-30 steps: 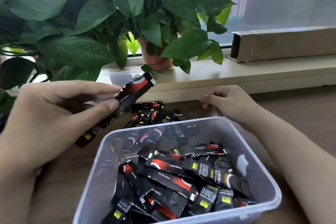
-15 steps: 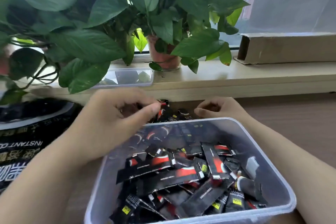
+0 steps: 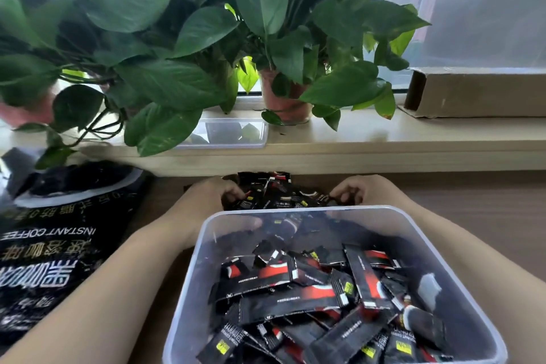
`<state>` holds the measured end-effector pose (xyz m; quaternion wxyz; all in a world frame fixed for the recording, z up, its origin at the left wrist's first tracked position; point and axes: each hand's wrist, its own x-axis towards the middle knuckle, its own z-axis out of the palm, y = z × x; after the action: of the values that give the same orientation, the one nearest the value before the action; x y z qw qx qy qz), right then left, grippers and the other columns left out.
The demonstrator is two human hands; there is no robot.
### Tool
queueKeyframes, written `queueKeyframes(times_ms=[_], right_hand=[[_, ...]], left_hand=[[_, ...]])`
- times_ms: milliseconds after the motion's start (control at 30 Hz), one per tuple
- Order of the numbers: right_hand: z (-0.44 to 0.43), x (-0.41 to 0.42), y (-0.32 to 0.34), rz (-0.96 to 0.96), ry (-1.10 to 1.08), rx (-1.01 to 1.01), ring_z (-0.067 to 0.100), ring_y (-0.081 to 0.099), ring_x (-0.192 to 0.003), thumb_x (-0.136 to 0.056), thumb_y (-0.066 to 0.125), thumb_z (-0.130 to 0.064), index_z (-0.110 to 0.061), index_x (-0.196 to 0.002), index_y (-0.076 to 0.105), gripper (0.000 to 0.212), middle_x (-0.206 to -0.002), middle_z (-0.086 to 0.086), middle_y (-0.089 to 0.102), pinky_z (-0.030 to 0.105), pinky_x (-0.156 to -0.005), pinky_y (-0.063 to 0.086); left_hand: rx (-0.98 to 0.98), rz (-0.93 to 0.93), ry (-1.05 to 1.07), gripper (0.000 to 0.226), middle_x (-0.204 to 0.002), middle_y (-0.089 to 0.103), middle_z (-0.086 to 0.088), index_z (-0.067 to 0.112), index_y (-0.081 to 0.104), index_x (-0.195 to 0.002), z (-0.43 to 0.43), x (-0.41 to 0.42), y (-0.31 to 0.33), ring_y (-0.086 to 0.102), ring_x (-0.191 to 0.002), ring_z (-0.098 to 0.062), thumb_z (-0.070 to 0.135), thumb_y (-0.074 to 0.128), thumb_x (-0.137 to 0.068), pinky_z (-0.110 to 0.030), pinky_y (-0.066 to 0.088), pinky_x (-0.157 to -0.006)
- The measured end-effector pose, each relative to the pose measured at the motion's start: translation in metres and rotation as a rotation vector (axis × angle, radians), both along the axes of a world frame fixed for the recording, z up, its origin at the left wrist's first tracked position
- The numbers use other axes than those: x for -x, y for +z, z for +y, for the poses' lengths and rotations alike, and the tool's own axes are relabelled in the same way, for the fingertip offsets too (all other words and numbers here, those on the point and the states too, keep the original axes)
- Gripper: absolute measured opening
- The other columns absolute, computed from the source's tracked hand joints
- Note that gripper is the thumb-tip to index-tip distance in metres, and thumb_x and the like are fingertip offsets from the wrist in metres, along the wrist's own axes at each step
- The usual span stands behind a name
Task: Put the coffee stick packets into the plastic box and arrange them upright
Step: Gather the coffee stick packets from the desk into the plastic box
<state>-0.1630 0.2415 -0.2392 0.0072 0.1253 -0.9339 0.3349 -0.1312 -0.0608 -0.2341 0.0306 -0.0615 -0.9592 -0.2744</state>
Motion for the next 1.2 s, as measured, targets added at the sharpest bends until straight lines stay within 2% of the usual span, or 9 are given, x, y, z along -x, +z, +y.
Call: queueKeyframes(times_ms=[133, 267, 433, 633, 733, 900, 1000, 1100, 1200], right_hand=[[0.006, 0.001, -0.001, 0.042, 0.001, 0.026, -0.006, 0.048, -0.053, -0.075, 0.085, -0.033, -0.027, -0.089, 0.074, 0.02, -0.076, -0.009, 0.064, 0.008, -0.055, 0.038], [0.009, 0.003, 0.003, 0.09, 0.016, -0.148, -0.004, 0.047, -0.063, -0.074, 0.083, -0.044, -0.03, -0.103, 0.074, 0.033, -0.089, -0.012, 0.066, 0.008, -0.06, 0.038], [0.008, 0.008, -0.001, 0.083, 0.006, -0.144, -0.004, 0.045, -0.062, -0.079, 0.081, -0.035, -0.024, -0.104, 0.076, 0.028, -0.086, -0.01, 0.064, 0.006, -0.058, 0.035], [0.005, 0.005, -0.009, 0.097, -0.055, -0.016, 0.002, 0.054, -0.07, -0.074, 0.082, -0.044, -0.042, -0.076, 0.068, 0.015, -0.078, -0.014, 0.065, 0.023, -0.067, 0.044], [0.003, 0.004, -0.009, 0.085, -0.079, -0.014, 0.011, 0.063, -0.081, -0.072, 0.081, -0.048, -0.047, -0.065, 0.065, 0.018, -0.078, -0.014, 0.068, 0.032, -0.077, 0.052], [0.002, 0.003, 0.001, -0.04, -0.047, -0.026, 0.017, 0.065, -0.085, -0.087, 0.073, -0.027, -0.042, -0.056, 0.062, 0.035, -0.075, -0.009, 0.061, 0.034, -0.082, 0.049], [0.002, 0.002, 0.0, -0.031, -0.043, -0.007, 0.018, 0.067, -0.088, -0.072, 0.078, -0.053, -0.049, -0.066, 0.069, 0.012, -0.079, -0.011, 0.067, 0.039, -0.084, 0.053], [-0.001, -0.004, 0.001, 0.044, -0.02, -0.093, 0.011, 0.064, -0.086, -0.048, 0.064, -0.081, -0.043, -0.082, 0.07, 0.051, -0.086, -0.012, 0.068, 0.032, -0.08, 0.052], [0.0, -0.007, 0.001, 0.083, 0.017, -0.109, 0.001, 0.058, -0.08, -0.038, 0.061, -0.085, -0.038, -0.097, 0.073, 0.075, -0.09, -0.013, 0.065, 0.026, -0.074, 0.048]], left_hand=[[-0.022, 0.123, 0.029, 0.034, -0.077, 0.073, 0.005, 0.021, 0.073, -0.086, -0.01, -0.001, -0.001, 0.066, -0.077, -0.019, 0.049, 0.082, -0.067, -0.034, 0.051, -0.073], [-0.049, 0.211, 0.114, 0.01, -0.062, 0.068, 0.005, 0.021, 0.075, -0.077, -0.014, -0.003, 0.0, 0.059, -0.064, -0.019, 0.027, 0.084, -0.075, -0.032, 0.047, -0.063], [-0.078, 0.336, 0.176, 0.027, -0.045, 0.055, 0.015, 0.029, 0.063, -0.06, -0.01, -0.012, 0.014, 0.041, -0.043, -0.004, 0.02, 0.08, -0.079, -0.015, 0.029, -0.044], [-0.551, 0.386, 0.071, 0.011, -0.075, 0.076, -0.011, 0.027, 0.081, -0.083, 0.004, -0.05, 0.066, 0.058, -0.056, -0.01, 0.021, 0.084, -0.074, -0.019, 0.052, -0.047], [-0.678, 0.399, -0.127, 0.028, -0.076, 0.079, -0.001, 0.035, 0.082, -0.086, 0.021, -0.081, 0.087, 0.062, -0.055, -0.006, 0.014, 0.082, -0.067, -0.021, 0.054, -0.044], [-0.351, 0.208, -0.455, 0.032, -0.081, 0.079, 0.007, 0.032, 0.081, -0.093, 0.051, -0.095, 0.087, 0.071, -0.063, -0.006, 0.036, 0.086, -0.062, -0.026, 0.061, -0.06], [-0.34, 0.115, -0.524, 0.039, -0.092, 0.077, 0.005, 0.028, 0.079, -0.101, 0.056, -0.09, 0.075, 0.074, -0.077, -0.01, 0.049, 0.083, -0.069, -0.029, 0.062, -0.07], [-0.38, 0.367, -0.326, 0.029, -0.081, 0.076, 0.005, 0.027, 0.079, -0.09, 0.036, -0.069, 0.062, 0.069, -0.069, -0.006, 0.052, 0.069, -0.078, -0.025, 0.056, -0.061], [-0.225, 0.443, 0.027, 0.022, -0.07, 0.07, -0.003, 0.024, 0.075, -0.079, 0.004, -0.037, 0.041, 0.059, -0.06, -0.019, 0.042, 0.068, -0.088, -0.029, 0.046, -0.059]])
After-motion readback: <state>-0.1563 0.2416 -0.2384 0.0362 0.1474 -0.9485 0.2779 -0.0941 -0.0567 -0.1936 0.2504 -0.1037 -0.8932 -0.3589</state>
